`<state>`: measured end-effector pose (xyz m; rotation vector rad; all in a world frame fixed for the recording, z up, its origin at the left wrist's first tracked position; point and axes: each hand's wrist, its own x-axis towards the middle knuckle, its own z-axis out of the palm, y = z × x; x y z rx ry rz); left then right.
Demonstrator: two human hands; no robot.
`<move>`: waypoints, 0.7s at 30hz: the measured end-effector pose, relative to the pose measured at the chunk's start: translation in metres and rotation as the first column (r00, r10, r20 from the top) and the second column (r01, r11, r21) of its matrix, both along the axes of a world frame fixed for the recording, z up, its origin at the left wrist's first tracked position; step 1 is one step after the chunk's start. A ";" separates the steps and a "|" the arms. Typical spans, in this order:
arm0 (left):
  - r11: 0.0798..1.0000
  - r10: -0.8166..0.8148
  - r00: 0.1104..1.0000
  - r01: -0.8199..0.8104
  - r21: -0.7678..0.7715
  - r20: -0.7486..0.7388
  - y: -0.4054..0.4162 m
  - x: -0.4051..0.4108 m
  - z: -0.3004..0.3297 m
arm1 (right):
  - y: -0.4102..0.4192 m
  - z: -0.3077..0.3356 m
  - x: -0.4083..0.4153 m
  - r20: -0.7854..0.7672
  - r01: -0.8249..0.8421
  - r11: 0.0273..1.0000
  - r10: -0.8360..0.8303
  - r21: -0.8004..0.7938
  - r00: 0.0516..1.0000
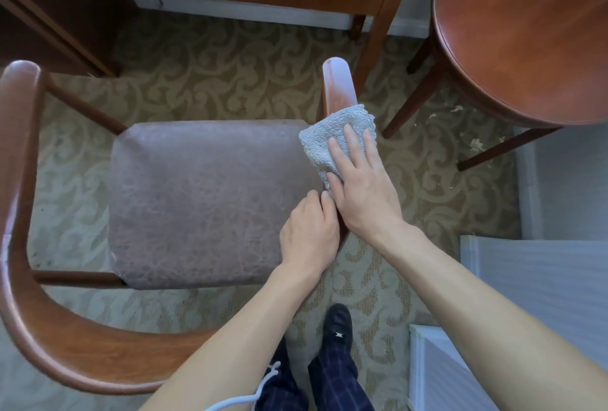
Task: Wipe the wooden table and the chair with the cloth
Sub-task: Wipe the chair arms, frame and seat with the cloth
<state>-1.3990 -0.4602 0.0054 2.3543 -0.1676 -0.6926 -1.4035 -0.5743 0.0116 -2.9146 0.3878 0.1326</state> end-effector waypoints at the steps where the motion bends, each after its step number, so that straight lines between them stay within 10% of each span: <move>1: 1.000 0.009 1.000 -0.009 -0.002 -0.008 0.000 0.000 0.001 | -0.002 -0.001 0.002 -0.010 -0.005 1.000 0.005 -0.019 1.000; 21: 0.999 0.045 0.999 -0.045 -0.006 -0.013 0.000 -0.001 0.001 | -0.023 -0.017 0.100 0.016 0.211 0.977 -0.210 -0.027 0.978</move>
